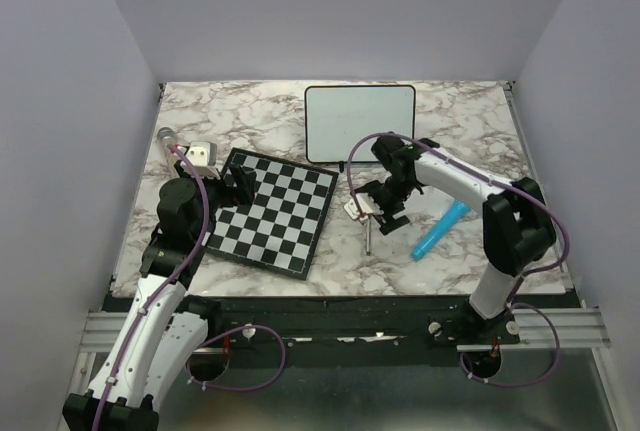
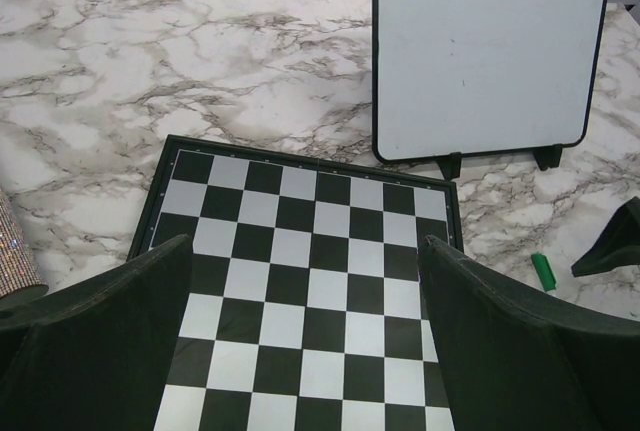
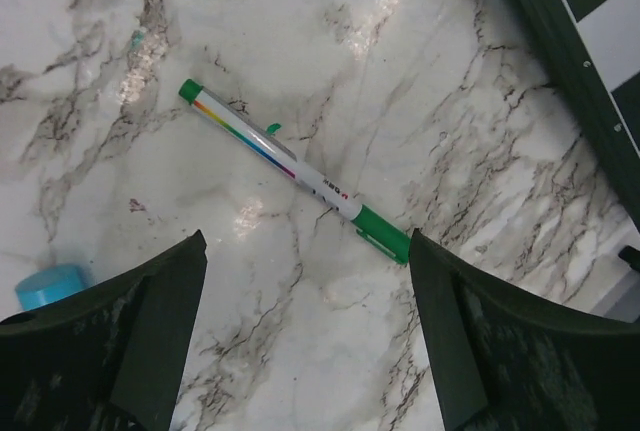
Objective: Write a sentence on the whiteboard
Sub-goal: Pick up the whiteboard marker from the center of the board.
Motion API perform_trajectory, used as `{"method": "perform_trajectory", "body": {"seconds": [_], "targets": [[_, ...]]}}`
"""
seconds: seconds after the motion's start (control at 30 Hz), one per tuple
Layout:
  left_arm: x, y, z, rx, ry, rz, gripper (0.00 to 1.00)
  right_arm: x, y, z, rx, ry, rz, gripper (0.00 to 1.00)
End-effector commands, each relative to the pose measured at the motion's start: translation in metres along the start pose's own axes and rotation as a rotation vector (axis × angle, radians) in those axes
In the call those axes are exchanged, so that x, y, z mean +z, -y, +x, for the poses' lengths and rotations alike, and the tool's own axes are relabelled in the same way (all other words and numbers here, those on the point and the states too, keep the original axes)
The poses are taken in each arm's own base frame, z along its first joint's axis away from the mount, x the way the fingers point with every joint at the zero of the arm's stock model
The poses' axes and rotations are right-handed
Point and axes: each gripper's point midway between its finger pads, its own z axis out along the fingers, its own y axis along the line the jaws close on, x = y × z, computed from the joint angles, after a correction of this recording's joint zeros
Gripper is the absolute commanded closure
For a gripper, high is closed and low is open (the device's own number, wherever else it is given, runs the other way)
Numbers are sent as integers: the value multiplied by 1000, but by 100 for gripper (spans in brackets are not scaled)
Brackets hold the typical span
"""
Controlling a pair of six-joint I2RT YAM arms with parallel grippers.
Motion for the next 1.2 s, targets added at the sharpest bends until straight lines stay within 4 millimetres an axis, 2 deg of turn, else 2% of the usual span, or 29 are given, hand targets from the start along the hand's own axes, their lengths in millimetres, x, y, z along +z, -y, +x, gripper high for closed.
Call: {"method": "perform_trajectory", "body": {"seconds": [0.0, 0.2, 0.23, 0.3, 0.37, 0.43, 0.53, 0.6, 0.63, 0.77, 0.87, 1.03, 1.1, 1.13, 1.17], "targets": [[-2, 2, -20, 14, 47, 5, 1, 16, 19, 31, -86, -149, -56, 16], [-2, 3, -20, 18, 44, 9, 1, 33, 34, 36, -127, -204, -88, 26], [-2, 3, -20, 17, 46, 8, 1, 42, 32, 39, -113, -204, -113, 30], [-2, 3, -21, 18, 47, 11, 1, 44, 34, 42, -102, -220, -129, 34], [-2, 3, -21, 17, 45, 11, 1, 50, 31, 48, -91, -234, -143, 45], [-2, 4, -20, 18, 46, 17, 1, 52, 28, 53, -81, -248, -151, 50], [-3, 5, -22, 18, 50, 19, 1, 55, 26, 55, -60, -256, -149, 55], [-3, 6, -22, 17, 50, 26, 1, 54, 25, 57, -49, -267, -146, 63], [-3, 7, -22, 16, 52, 31, 1, 54, 24, 58, -31, -272, -140, 72], [-4, 14, -23, 13, 56, 66, 1, 51, 12, 60, 34, -294, -141, 81], [-5, 23, -22, 8, 51, 115, 1, 48, 2, 61, 105, -309, -132, 86], [-4, 50, -13, -34, 3, 269, 1, 48, -16, 59, 253, -317, -92, 92], [-3, 58, -12, -58, -17, 311, 1, 43, -11, 56, 272, -313, -32, 92], [-1, 64, -7, -77, -50, 346, 1, 46, -20, 57, 309, -314, -28, 94], [-1, 69, -6, -119, -66, 364, 1, 45, -14, 57, 319, -308, 16, 94]]}}
